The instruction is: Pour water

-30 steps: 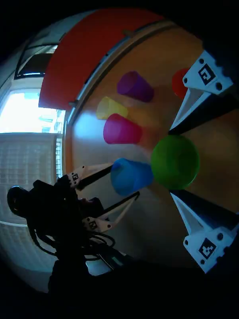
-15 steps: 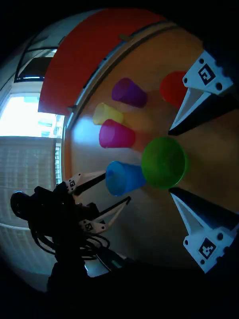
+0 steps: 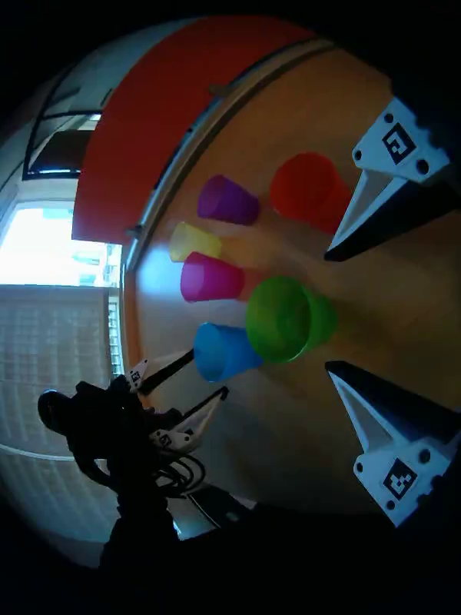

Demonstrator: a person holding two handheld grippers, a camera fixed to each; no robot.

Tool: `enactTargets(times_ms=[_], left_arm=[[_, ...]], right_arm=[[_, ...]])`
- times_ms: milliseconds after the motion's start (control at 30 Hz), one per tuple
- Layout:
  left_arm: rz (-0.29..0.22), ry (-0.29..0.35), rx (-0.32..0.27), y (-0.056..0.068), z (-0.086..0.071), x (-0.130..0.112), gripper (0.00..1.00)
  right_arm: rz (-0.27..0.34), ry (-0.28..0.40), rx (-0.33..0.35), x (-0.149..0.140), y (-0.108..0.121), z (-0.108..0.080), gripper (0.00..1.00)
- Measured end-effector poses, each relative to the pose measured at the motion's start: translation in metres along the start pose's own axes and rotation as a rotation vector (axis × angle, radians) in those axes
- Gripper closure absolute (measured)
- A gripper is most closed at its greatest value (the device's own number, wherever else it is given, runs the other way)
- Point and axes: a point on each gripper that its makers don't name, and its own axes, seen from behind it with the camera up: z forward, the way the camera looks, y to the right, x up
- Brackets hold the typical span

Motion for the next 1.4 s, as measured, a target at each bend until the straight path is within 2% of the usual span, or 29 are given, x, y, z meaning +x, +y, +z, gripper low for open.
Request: enactTargets(times_ms=[233, 533, 700, 967, 1200, 1400], left_arm=[[-0.042, 0.015, 0.061, -0.014, -0.012, -0.008, 0.0], [-0.144, 0.087, 0.202, -0.04, -0.036, -0.012, 0.0], [-0.189, 0.143, 0.293, -0.053, -0.052, -0.014, 0.0], [-0.223, 0.246, 0.468, -0.081, -0.087, -0.01, 0.0], [-0.258, 0.337, 0.561, -0.095, -0.113, 0.0, 0.0], [-0.308, 0.42, 0.639, -0.108, -0.135, 0.006, 0.0]], right_arm=[[0.057, 0.042, -0.059, 0.001, 0.004, -0.01, 0.0], [0.13, 0.119, -0.178, 0.0, 0.01, -0.03, 0.0], [0.189, 0.159, -0.259, -0.004, 0.016, -0.045, 0.0], [0.269, 0.224, -0.421, -0.004, 0.036, -0.07, 0.0], [0.326, 0.296, -0.525, 0.005, 0.051, -0.089, 0.0], [0.352, 0.359, -0.664, 0.014, 0.076, -0.113, 0.0]])
